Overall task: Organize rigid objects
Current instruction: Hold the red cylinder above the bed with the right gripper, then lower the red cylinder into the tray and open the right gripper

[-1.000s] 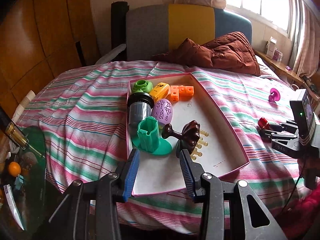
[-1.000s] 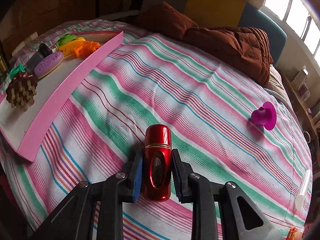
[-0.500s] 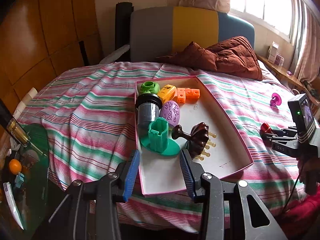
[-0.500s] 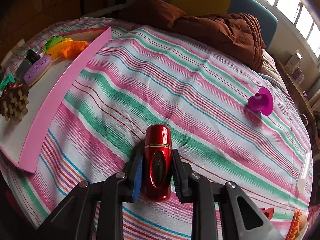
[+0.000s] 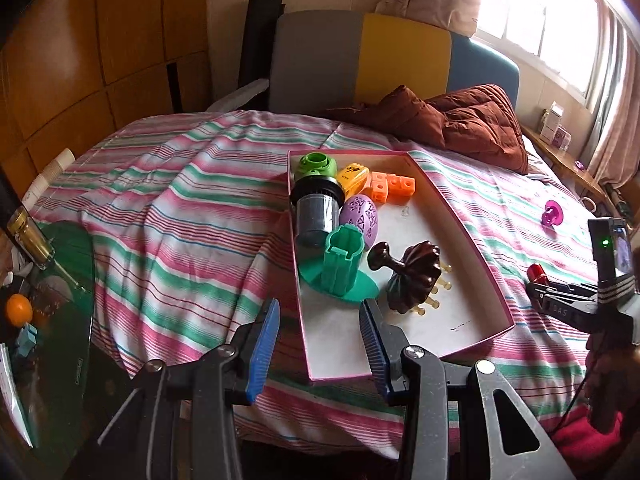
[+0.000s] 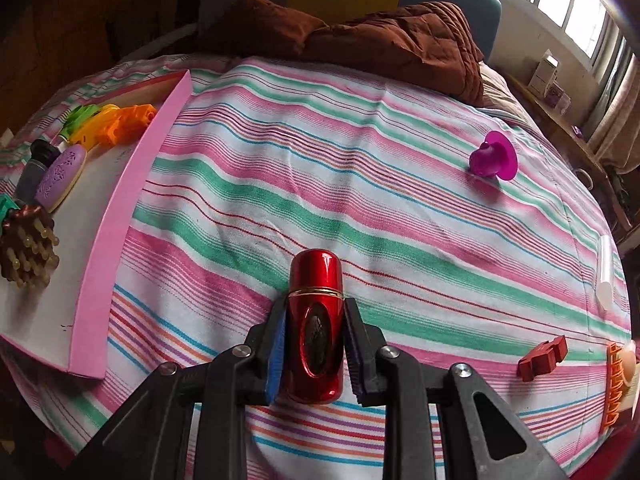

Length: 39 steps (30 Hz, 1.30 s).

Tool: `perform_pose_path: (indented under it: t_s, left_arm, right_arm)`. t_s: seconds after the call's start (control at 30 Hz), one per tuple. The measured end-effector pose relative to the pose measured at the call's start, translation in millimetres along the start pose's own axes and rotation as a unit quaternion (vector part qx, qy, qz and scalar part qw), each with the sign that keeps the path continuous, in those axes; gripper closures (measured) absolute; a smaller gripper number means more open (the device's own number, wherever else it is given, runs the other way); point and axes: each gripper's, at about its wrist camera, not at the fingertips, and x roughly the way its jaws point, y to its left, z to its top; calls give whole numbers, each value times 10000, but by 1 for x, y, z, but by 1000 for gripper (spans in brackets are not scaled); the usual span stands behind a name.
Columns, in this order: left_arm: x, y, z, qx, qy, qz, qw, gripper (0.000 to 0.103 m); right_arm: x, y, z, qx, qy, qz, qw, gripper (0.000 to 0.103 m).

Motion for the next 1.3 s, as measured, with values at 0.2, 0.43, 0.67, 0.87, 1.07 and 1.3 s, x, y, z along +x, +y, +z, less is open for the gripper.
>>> perform_pose_path:
  t_s: [0.2, 0.43, 0.67, 0.87, 1.07, 1.3]
  left_arm:
    - [1, 6, -1, -31, 50, 53, 10000, 61]
    - [4, 13, -3, -110, 88, 100, 9999, 61]
    - [7, 20, -6, -246, 160, 28, 9996, 61]
    - [11, 29, -12, -368, 261, 75, 9990, 62]
    - [7, 30, -14, -336, 152, 75, 9993, 68]
    - [9, 35, -13, -411, 174, 106, 9989, 70]
  right_arm:
    - [-11, 6, 6, 321, -84, 344, 9989, 78]
    - [-39, 36, 29, 114, -551, 777, 9954, 78]
    - [-61, 88, 38, -495, -810, 1227, 9879, 78]
    - [-57, 119, 41, -877, -784, 1336, 9840, 78]
    - [-36, 141, 56, -1076, -597, 1236, 9847, 78]
    - [-9, 155, 74, -1101, -363, 1154, 9865, 78]
